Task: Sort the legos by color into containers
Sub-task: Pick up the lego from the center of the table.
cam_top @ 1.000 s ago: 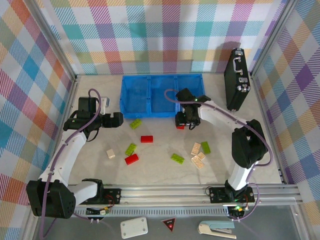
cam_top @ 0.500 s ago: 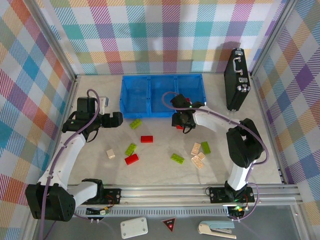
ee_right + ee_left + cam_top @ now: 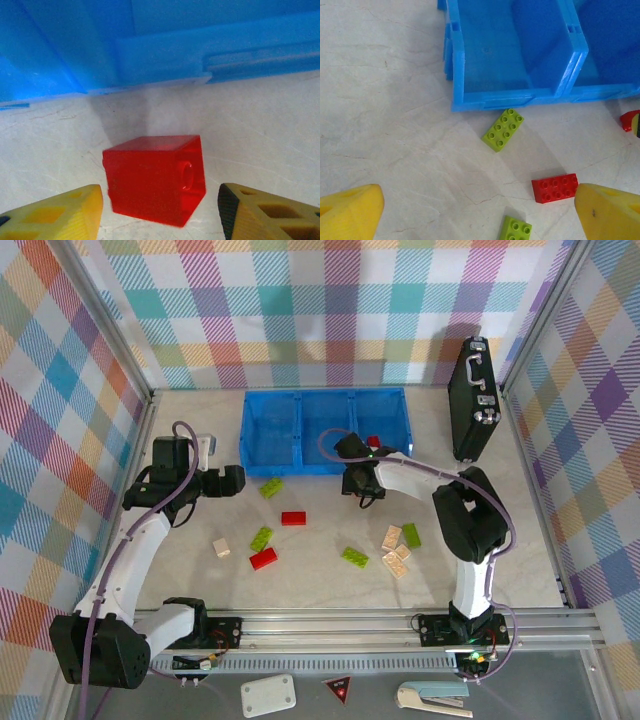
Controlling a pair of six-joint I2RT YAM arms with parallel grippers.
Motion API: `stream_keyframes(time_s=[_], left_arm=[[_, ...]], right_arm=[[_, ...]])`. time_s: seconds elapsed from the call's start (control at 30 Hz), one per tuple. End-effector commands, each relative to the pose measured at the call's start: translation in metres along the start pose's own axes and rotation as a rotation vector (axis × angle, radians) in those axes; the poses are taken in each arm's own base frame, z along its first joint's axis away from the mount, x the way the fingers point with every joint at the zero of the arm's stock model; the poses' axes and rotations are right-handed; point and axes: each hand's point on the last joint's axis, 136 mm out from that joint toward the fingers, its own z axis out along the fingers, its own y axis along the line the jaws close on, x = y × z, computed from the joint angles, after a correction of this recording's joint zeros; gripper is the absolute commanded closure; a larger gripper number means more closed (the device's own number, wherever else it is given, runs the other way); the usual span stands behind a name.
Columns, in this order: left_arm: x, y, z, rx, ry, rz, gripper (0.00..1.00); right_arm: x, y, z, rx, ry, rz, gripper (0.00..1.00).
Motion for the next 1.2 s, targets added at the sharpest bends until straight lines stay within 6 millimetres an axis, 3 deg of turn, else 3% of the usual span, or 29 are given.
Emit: stream_keyframes(time_s=[0.0, 0.4, 0.8, 1.17], left_arm=[[-0.003, -0.003, 0.001, 0.014, -0.009, 0.001, 0.03], [-0.003, -0.003, 0.001, 0.016, -0.005, 0.001, 0.03], [-0.003, 0.000, 0.000, -0.001, -0.006, 0.008, 0.03], [-0.002, 0.001, 0.005, -0.003, 0.010, 0.009, 0.03]], right_arm=[[-0.005, 0.008, 0.004, -0.003, -0.010, 0.006, 0.38], [-0.006, 0.006, 0.010, 0.019, -0.016, -0.035, 0.40], [-0.020, 0.012, 0.014, 0.028, -0.056, -0.075, 0.46], [-0.016, 0.004, -0.009, 0.003, -0.067, -0.076, 0.55]])
